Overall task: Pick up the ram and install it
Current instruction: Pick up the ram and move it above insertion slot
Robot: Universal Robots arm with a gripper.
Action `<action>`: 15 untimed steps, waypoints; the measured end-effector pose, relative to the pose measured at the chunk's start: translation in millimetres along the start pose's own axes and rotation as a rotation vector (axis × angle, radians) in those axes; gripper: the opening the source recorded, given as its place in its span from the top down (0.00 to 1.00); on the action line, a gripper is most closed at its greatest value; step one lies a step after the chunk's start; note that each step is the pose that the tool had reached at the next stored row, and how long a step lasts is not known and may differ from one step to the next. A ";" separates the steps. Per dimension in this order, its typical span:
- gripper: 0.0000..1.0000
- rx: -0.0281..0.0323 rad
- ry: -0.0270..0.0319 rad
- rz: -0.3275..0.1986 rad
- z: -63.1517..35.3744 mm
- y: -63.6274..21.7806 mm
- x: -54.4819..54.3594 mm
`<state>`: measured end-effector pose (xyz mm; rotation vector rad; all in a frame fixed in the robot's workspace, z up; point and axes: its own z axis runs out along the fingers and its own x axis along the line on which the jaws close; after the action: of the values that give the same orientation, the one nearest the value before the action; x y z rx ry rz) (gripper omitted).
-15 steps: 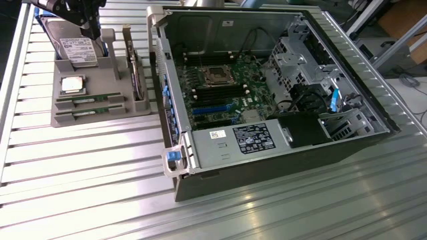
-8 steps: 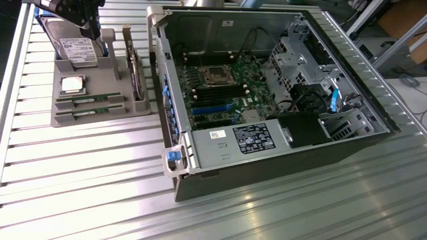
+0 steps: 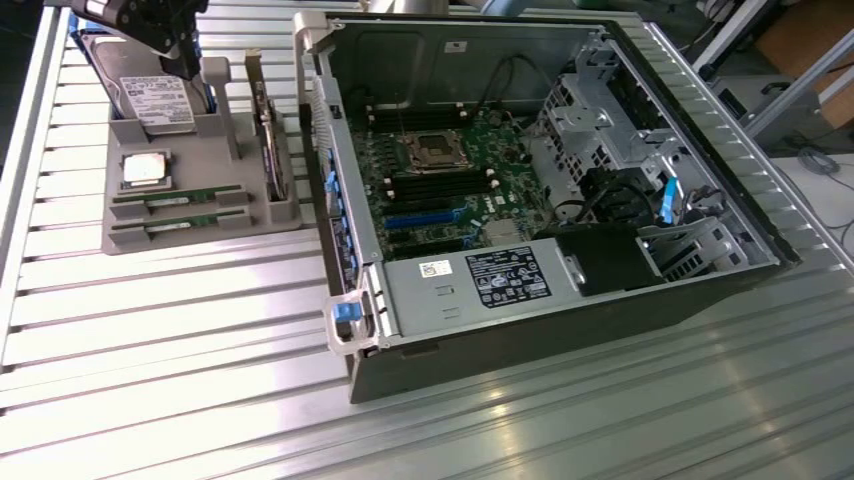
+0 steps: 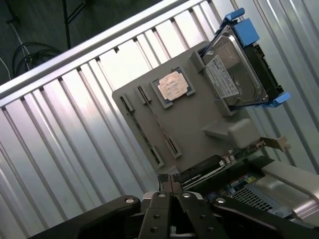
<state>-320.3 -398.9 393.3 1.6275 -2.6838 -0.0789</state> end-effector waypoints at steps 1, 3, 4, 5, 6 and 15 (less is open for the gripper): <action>0.89 -0.0001 0.0002 -0.005 0.0 0.0 0.0; 0.89 -0.0005 0.0009 -0.019 0.0 0.0 0.0; 0.89 -0.0007 0.0012 -0.026 0.0 0.0 0.0; 0.89 -0.0007 0.0013 -0.029 0.0 0.0 0.0; 0.89 -0.0009 0.0016 -0.038 0.0 0.0 0.0; 0.89 -0.0019 0.0033 -0.075 0.0 0.0 0.0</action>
<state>-320.3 -398.9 393.3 1.7264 -2.6191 -0.0787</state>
